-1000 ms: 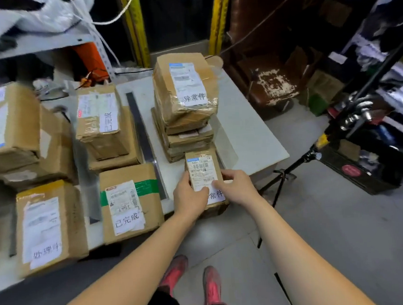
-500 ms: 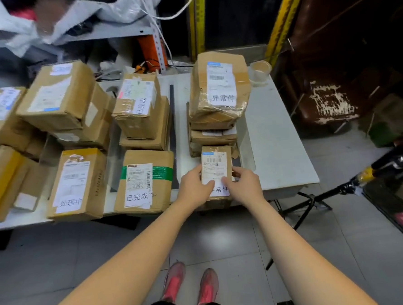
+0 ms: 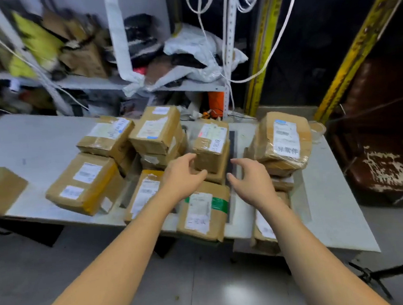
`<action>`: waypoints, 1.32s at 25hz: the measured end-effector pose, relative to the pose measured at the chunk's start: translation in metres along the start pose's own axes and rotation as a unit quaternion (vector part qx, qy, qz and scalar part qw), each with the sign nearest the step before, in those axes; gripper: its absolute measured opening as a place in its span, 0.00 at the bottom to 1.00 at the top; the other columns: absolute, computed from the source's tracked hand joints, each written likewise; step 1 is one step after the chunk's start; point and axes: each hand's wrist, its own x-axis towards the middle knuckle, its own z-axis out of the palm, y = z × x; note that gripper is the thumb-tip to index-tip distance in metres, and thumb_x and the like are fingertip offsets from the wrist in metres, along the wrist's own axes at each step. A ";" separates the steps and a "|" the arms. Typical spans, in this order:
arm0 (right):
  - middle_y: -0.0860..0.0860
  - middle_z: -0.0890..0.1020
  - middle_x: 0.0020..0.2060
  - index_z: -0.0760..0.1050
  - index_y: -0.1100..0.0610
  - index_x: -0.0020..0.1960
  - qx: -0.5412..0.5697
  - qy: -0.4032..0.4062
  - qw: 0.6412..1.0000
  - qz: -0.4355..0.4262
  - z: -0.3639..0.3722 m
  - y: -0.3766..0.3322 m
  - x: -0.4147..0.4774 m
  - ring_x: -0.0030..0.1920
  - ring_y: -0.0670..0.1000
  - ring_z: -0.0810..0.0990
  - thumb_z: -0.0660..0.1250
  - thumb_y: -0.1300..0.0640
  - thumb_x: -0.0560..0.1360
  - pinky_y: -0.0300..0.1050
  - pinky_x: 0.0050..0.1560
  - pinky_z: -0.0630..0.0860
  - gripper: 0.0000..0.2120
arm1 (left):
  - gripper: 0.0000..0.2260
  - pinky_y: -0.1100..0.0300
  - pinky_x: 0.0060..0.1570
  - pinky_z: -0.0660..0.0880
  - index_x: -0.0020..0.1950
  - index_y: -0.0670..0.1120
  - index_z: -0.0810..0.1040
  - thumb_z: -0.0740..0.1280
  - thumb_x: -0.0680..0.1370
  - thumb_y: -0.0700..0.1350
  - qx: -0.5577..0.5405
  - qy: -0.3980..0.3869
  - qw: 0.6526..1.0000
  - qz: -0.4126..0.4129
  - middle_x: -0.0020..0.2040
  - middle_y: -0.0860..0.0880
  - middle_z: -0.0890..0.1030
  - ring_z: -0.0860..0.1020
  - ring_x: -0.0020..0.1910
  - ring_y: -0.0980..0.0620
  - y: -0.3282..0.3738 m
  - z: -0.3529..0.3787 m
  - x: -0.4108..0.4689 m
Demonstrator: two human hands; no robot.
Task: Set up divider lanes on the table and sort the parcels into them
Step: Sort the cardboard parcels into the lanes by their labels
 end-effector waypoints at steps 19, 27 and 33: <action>0.48 0.79 0.67 0.73 0.50 0.72 -0.061 -0.143 0.965 -0.212 0.262 -0.449 0.079 0.69 0.53 0.75 0.69 0.49 0.77 0.50 0.67 0.73 0.24 | 0.29 0.46 0.61 0.76 0.80 0.49 0.61 0.63 0.81 0.58 0.273 0.066 0.955 -0.095 0.72 0.47 0.73 0.74 0.67 0.44 -0.397 -0.413 -0.010; 0.49 0.72 0.74 0.70 0.51 0.75 -0.078 -0.216 0.937 -0.264 0.400 -0.553 0.148 0.73 0.53 0.70 0.67 0.50 0.79 0.53 0.69 0.72 0.25 | 0.22 0.49 0.57 0.76 0.75 0.48 0.68 0.62 0.82 0.54 0.285 0.074 0.947 -0.126 0.67 0.48 0.75 0.75 0.64 0.46 -0.520 -0.484 0.030; 0.48 0.74 0.72 0.70 0.50 0.75 -0.098 -0.289 0.922 -0.238 0.491 -0.593 0.189 0.73 0.52 0.71 0.67 0.49 0.78 0.50 0.69 0.72 0.26 | 0.22 0.51 0.53 0.76 0.73 0.48 0.70 0.62 0.81 0.54 0.255 0.068 0.946 -0.189 0.64 0.48 0.77 0.76 0.62 0.46 -0.613 -0.509 0.066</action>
